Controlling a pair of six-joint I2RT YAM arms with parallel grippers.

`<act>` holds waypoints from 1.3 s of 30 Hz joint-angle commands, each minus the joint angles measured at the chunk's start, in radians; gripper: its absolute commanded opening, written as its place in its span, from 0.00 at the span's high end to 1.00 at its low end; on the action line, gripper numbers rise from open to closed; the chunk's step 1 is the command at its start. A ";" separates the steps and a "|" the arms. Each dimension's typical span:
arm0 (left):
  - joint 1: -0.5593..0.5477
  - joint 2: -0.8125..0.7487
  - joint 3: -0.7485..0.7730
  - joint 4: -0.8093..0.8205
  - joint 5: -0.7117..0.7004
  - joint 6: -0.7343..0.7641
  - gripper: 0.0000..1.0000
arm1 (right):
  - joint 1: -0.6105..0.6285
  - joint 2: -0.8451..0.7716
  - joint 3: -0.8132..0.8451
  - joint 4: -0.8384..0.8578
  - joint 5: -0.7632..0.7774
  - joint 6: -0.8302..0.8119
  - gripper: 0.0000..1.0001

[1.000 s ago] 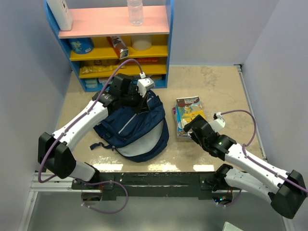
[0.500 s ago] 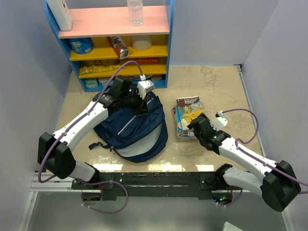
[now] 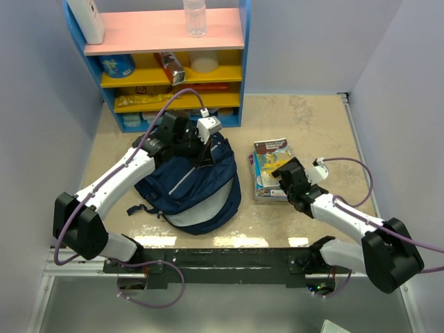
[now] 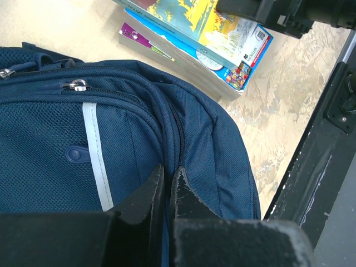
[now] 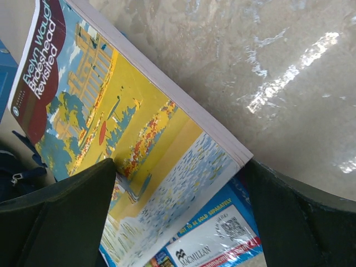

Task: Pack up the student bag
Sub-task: Pick up the book from the center of the board.

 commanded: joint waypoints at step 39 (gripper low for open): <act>0.029 -0.040 0.009 0.061 -0.025 0.044 1.00 | -0.014 -0.170 -0.198 0.371 0.008 0.045 0.97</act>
